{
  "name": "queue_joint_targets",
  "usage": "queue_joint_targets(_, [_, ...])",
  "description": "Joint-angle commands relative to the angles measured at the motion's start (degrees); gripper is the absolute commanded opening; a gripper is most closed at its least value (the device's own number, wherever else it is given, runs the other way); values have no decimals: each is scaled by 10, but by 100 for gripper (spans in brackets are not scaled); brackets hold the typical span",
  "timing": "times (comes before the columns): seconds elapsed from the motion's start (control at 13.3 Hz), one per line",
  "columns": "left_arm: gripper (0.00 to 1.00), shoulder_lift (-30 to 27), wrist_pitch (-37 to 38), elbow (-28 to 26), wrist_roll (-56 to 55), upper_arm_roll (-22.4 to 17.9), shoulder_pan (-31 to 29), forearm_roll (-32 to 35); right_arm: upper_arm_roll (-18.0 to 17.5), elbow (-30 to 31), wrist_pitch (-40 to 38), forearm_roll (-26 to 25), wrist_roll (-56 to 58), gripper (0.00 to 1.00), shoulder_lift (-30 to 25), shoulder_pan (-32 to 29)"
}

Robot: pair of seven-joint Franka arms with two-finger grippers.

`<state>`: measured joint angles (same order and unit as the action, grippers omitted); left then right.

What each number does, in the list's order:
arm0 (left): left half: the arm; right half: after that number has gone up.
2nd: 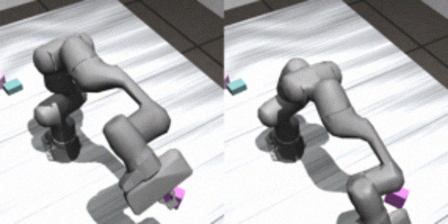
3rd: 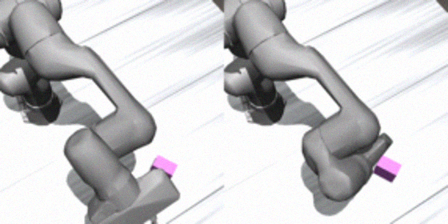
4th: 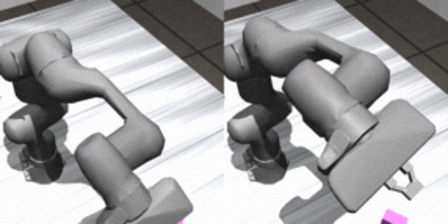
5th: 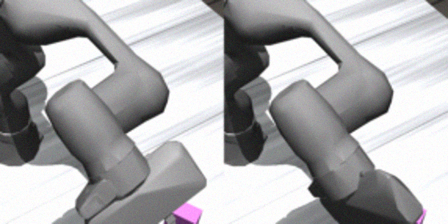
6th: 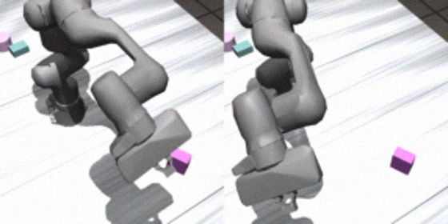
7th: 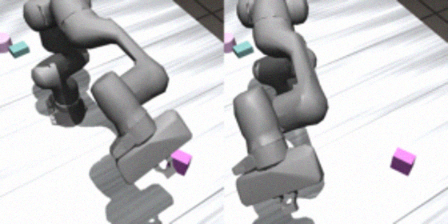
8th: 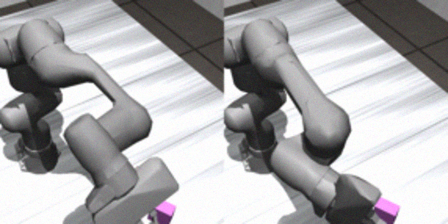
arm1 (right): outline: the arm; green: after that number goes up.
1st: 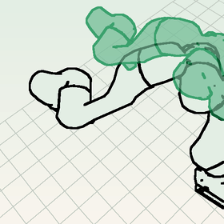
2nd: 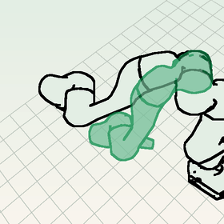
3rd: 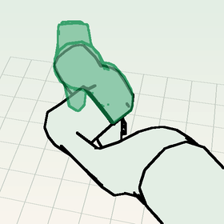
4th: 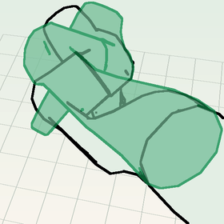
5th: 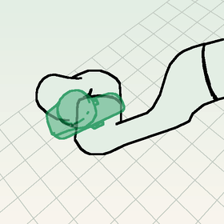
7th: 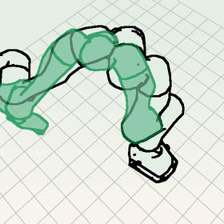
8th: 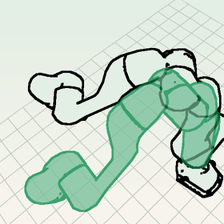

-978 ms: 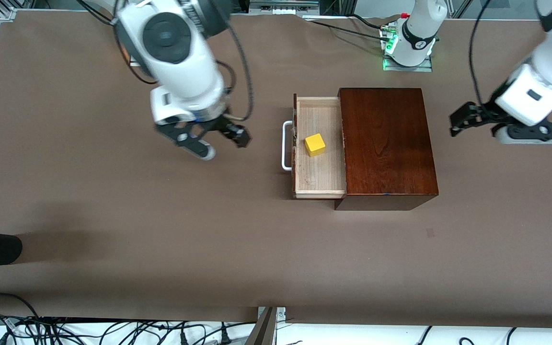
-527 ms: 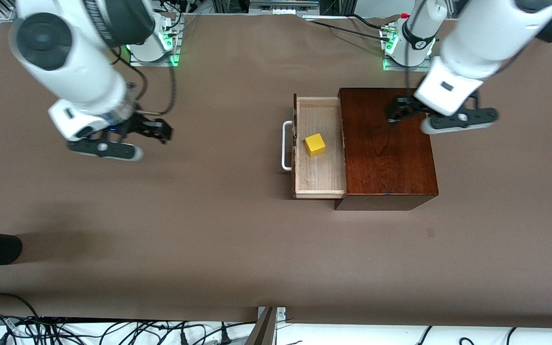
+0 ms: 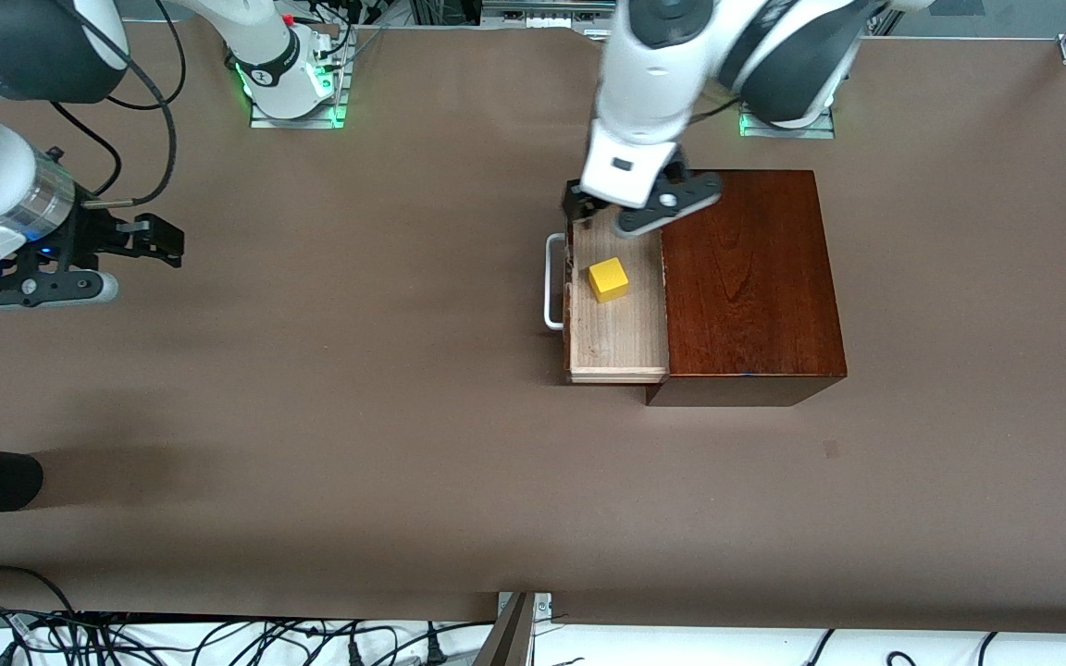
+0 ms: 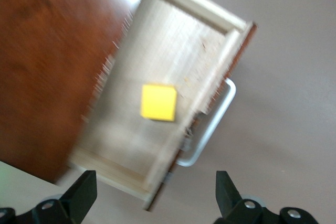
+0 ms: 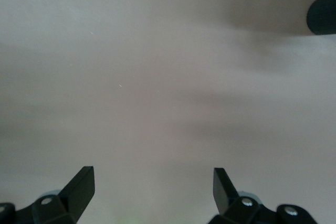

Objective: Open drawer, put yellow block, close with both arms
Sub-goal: 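Push the drawer front shut with the left gripper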

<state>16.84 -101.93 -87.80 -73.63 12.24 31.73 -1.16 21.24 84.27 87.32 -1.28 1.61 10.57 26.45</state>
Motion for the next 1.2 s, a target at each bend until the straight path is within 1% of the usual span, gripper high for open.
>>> queue_joint_targets(0.0, [100, 90, -24, 72, -104, -9, 48, 1, 9, 16, -22, 1, 16, 100, -19, 7])
queue_joint_targets(0.15, [100, 144, -41, 106, -177, -7, 75, 40, 7, 20, -24, 1, 31, 100, -27, 8])
queue_joint_targets(0.3, [100, 188, -70, 126, -218, -8, 94, 49, 5, 20, -22, -2, 35, 100, -26, 6])
queue_joint_targets(0.38, [81, 204, -89, 126, -229, -9, 95, 49, -3, 22, -21, -2, 37, 100, -24, -10])
queue_joint_targets(0.45, [43, 219, -102, 126, -230, -11, 96, 49, -32, 25, -20, -2, 51, 100, -25, -37])
queue_joint_targets(0.53, [16, 228, -109, 126, -230, -14, 98, 54, -62, 30, -18, -2, 54, 100, -27, -70])
queue_joint_targets(0.6, [0, 234, -112, 126, -230, -17, 102, 73, -94, 32, -19, -4, 54, 100, -28, -95])
queue_joint_targets(0.68, [0, 240, -111, 126, -232, -17, 102, 86, -132, 41, -16, -5, 54, 100, -34, -132])
queue_joint_targets(0.75, [0, 242, -111, 125, -232, -19, 101, 89, -179, 53, -8, -14, 54, 100, -41, -171])
queue_joint_targets(0.83, [0, 242, -111, 121, -235, -26, 100, 88, -215, 81, 11, -22, 54, 100, -61, -203])
queue_joint_targets(0.9, [0, 242, -111, 120, -250, -29, 100, 88, -228, 118, 46, -24, 54, 100, -88, -211])
queue_joint_targets(0.98, [0, 241, -109, 120, -260, -33, 99, 88, -229, 148, 65, -23, 52, 100, -109, -211])
queue_joint_targets(1.05, [0, 241, -107, 118, -264, -35, 98, 88, -228, 147, 64, -19, 52, 100, -113, -211])
queue_joint_targets(1.13, [0, 239, -105, 115, -265, -48, 98, 87, -228, 145, 63, -16, 53, 100, -113, -211])
